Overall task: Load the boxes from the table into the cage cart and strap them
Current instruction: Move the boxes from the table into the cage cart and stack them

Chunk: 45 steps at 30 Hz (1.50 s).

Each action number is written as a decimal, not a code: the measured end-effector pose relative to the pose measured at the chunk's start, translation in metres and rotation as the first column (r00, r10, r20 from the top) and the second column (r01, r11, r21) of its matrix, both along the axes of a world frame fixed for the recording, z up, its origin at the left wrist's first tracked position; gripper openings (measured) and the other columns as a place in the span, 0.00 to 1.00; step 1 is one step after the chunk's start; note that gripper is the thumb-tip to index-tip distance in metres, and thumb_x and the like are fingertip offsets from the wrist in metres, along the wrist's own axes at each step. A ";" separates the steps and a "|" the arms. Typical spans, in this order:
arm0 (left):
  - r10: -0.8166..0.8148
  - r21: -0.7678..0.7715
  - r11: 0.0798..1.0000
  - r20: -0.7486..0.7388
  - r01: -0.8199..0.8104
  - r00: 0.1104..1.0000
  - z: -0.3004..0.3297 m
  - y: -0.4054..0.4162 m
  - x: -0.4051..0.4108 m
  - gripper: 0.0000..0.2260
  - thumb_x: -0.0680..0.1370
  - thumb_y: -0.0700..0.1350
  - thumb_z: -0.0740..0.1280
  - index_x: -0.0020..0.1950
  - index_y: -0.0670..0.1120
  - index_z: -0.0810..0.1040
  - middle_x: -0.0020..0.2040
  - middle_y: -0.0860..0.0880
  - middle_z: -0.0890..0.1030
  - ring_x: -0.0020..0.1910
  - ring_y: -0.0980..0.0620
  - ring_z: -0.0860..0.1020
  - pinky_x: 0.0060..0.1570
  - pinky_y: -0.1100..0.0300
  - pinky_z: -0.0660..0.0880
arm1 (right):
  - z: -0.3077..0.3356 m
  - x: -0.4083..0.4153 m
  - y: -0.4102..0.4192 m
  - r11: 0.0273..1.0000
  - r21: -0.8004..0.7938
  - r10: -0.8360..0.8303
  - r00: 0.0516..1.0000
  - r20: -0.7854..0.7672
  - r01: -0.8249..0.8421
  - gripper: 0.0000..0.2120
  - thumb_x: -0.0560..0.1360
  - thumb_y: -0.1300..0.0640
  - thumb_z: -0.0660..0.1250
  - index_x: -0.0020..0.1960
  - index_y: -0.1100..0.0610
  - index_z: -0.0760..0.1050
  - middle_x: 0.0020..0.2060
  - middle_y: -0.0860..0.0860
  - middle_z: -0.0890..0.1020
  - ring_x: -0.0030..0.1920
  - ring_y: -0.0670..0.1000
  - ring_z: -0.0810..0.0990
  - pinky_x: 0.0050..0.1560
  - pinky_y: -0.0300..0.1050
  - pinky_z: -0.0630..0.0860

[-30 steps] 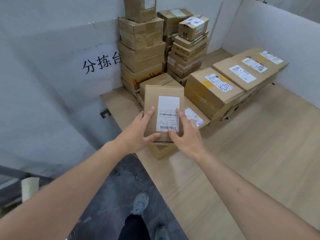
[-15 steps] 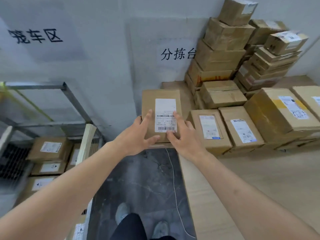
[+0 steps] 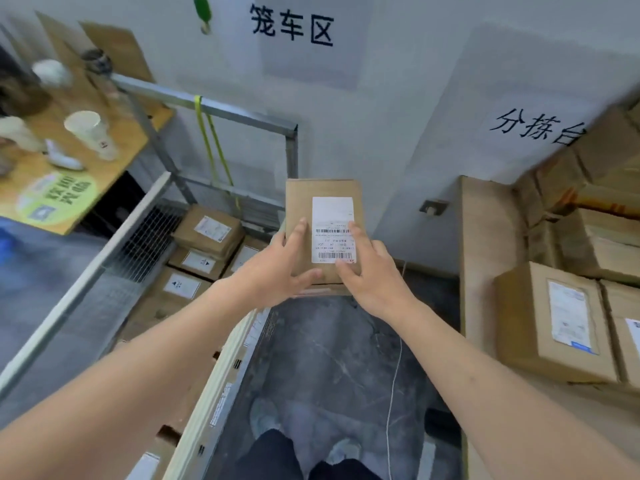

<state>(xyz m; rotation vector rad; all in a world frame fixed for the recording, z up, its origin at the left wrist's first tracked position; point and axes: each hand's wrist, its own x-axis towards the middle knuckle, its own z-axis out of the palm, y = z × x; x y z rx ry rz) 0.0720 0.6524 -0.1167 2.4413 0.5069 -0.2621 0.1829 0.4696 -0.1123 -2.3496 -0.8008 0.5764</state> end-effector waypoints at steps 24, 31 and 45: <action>0.478 -0.173 0.857 -0.087 -0.486 0.874 -0.084 0.197 -0.123 0.46 0.78 0.64 0.69 0.84 0.57 0.41 0.75 0.46 0.64 0.67 0.48 0.71 0.67 0.52 0.71 | -0.080 -0.045 0.270 0.884 -0.079 0.441 0.879 -0.185 -0.460 0.36 0.83 0.44 0.63 0.83 0.39 0.46 0.67 0.51 0.68 0.59 0.49 0.73 0.57 0.46 0.70; 0.699 -0.215 0.664 -0.161 -0.716 0.696 -0.126 0.214 -0.107 0.47 0.76 0.63 0.73 0.85 0.55 0.47 0.74 0.46 0.68 0.67 0.48 0.71 0.67 0.52 0.70 | -0.128 -0.012 0.328 0.768 -0.091 0.598 0.760 -0.254 -0.634 0.35 0.82 0.45 0.64 0.83 0.40 0.49 0.66 0.51 0.70 0.60 0.50 0.73 0.60 0.49 0.71; 0.920 -0.370 0.218 -0.232 -0.903 0.317 -0.253 0.228 -0.085 0.47 0.72 0.56 0.79 0.83 0.58 0.53 0.79 0.52 0.65 0.76 0.50 0.67 0.76 0.46 0.66 | -0.251 0.016 0.411 0.568 -0.083 0.745 0.554 -0.372 -0.819 0.35 0.81 0.48 0.66 0.83 0.43 0.52 0.71 0.51 0.71 0.58 0.45 0.70 0.59 0.43 0.66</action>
